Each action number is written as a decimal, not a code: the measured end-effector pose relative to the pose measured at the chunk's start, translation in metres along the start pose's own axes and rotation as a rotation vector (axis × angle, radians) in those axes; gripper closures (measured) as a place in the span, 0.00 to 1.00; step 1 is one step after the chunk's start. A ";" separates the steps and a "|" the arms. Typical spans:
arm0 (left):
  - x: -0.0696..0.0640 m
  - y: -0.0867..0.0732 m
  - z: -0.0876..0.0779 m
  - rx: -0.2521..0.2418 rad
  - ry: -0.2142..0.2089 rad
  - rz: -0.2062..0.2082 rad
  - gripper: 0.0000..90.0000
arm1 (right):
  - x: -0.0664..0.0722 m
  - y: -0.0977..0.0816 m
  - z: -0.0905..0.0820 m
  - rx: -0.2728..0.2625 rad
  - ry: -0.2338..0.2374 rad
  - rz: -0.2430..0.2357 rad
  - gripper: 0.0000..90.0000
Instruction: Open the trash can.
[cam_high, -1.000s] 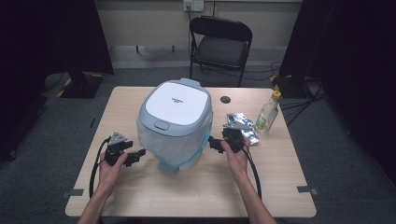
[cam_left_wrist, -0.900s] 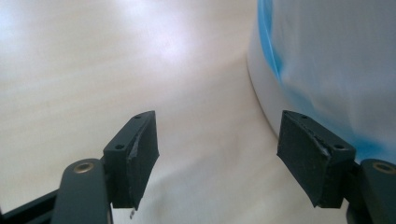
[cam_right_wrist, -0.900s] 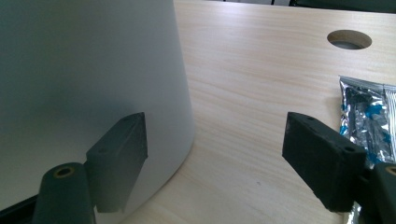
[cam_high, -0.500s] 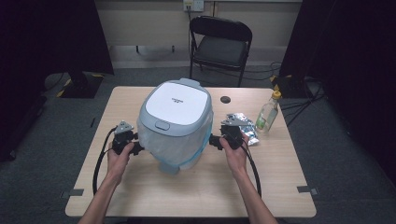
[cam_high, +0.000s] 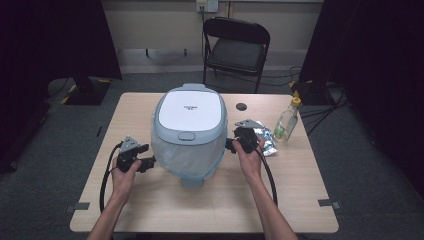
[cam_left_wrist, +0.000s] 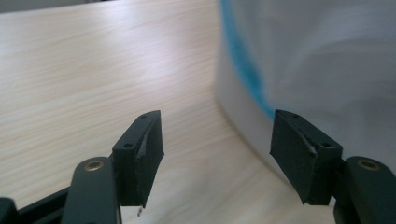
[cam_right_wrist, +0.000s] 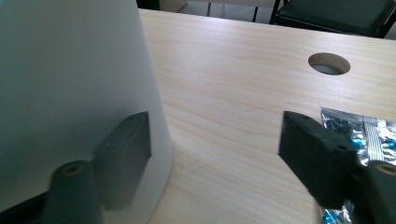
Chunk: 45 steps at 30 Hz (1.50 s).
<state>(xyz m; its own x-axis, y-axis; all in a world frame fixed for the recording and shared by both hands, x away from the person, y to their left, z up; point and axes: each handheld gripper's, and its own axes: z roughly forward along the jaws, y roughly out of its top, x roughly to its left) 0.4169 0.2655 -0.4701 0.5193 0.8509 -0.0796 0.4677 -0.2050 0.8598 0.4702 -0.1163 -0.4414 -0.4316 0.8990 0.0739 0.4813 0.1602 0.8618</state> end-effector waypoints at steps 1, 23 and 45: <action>0.003 0.000 0.003 0.011 0.011 -0.015 0.38 | -0.001 -0.001 -0.001 0.000 0.010 0.005 0.24; -0.002 0.033 0.023 -0.010 -0.044 0.000 0.61 | 0.007 0.005 0.005 -0.003 0.075 -0.013 0.62; -0.018 0.020 -0.007 0.003 -0.039 0.110 0.78 | 0.027 -0.001 -0.016 0.036 0.179 -0.053 0.80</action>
<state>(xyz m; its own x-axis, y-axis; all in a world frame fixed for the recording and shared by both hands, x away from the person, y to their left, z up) 0.4120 0.2494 -0.4476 0.5948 0.8039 -0.0048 0.4083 -0.2970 0.8632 0.4461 -0.0987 -0.4326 -0.5840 0.8029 0.1197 0.4802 0.2229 0.8484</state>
